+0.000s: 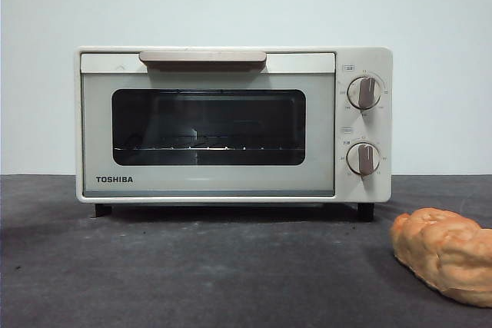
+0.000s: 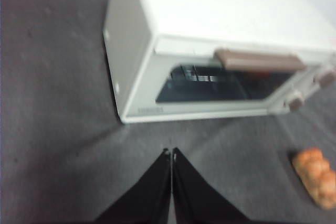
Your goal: The left arm flap open the oven, the right arm pick bread and place it into oven, the left arm flap close the oven
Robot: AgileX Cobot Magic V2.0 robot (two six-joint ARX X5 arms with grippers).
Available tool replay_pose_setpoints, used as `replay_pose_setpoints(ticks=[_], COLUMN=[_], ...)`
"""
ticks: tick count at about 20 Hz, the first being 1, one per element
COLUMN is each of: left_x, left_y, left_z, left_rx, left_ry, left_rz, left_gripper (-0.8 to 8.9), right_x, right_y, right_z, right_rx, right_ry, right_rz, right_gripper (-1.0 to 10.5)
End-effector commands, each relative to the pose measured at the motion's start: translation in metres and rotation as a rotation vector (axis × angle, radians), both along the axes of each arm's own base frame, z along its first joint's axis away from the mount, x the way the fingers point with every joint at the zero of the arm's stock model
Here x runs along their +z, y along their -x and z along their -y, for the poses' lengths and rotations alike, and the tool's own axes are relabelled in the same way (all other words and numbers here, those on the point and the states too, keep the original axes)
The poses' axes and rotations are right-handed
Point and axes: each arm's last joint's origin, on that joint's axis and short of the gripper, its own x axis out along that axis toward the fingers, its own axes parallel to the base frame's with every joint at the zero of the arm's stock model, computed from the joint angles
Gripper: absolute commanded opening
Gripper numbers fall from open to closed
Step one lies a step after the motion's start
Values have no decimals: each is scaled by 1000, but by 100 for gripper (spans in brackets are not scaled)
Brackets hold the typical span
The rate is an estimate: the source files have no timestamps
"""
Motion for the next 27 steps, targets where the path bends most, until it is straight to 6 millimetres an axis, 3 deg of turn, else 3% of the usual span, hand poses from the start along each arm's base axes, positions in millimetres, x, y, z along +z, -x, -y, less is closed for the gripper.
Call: replay_pose_setpoints(ticks=[1,10,15,22,27], left_x=[6,6,5,5,5], left_y=[-2,-3,-2,-2,-2], left_z=[1,4,4,4,4], left_rx=[-71,-124,-125,-124,-124], left_ry=[-56,-76,-76,-76,-77], left_rz=[-17,-83,-91,-90,-88], left_gripper=[11,11,11,11,11], right_x=[6,3,3,-4,-37], right_y=[-4,-8,-8,-10,-26], right_z=[0,-1,-1,-8,-23], right_rx=[37,45,28,69,106], right_ry=[47,62,36,8,-42], right_rz=[-41,-112,-125,-230,-346], right_gripper=[6,30,399,405,405])
